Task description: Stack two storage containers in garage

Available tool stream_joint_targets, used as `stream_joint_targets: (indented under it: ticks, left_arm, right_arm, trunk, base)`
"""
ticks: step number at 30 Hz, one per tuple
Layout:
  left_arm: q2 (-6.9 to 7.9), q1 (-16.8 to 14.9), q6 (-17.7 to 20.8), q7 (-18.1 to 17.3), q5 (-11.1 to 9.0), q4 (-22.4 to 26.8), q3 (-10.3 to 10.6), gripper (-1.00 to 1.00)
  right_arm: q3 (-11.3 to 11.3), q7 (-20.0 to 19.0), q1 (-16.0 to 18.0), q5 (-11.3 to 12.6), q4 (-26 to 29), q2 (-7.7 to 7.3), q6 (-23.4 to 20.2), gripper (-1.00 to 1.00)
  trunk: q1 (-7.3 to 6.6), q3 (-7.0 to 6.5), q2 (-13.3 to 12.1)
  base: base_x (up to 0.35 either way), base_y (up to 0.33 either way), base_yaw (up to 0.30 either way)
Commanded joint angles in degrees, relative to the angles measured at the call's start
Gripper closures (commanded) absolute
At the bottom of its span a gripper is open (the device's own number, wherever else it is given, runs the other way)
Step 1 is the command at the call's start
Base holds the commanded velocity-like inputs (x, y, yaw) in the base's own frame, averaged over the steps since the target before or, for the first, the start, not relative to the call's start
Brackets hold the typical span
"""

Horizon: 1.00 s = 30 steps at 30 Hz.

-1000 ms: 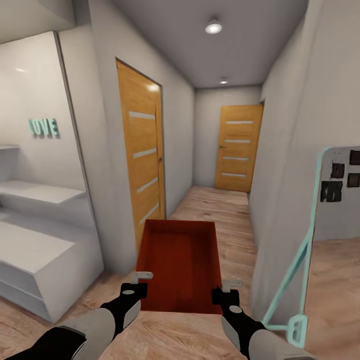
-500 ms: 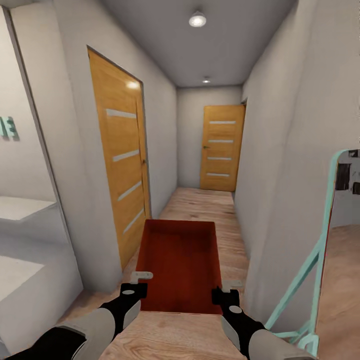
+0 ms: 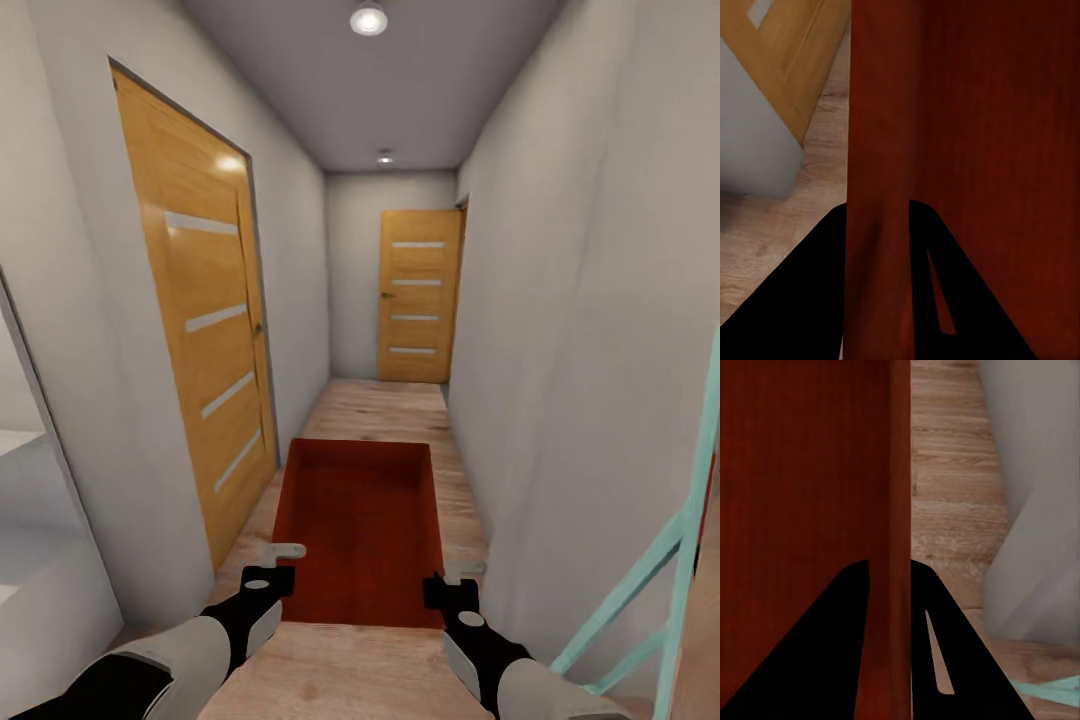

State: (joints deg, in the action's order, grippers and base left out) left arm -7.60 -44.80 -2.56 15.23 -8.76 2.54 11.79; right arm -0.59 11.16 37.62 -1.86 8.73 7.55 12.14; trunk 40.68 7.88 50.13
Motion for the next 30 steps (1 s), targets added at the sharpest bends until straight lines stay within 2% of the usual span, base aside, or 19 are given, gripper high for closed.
stream_joint_targets:
  ticks: [1,30]
  left_arm:
    - [1.01,0.0,-0.3,1.2,-0.8,-0.2,-1.3,1.0]
    - [1.01,0.0,-0.3,1.2,-0.8,-0.2,-1.3,1.0]
  right_arm:
    - [1.9,-0.3,0.1,-0.9,1.4,0.03,1.0,1.0]
    - [1.9,-0.3,0.1,-0.9,1.4,0.06,1.0,1.0]
  trunk:
    - [0.04,0.09,0.1]
    - [0.04,0.09,0.1]
  base:
    - [0.325,0.1,-0.011]
    - [0.325,0.095,-0.001]
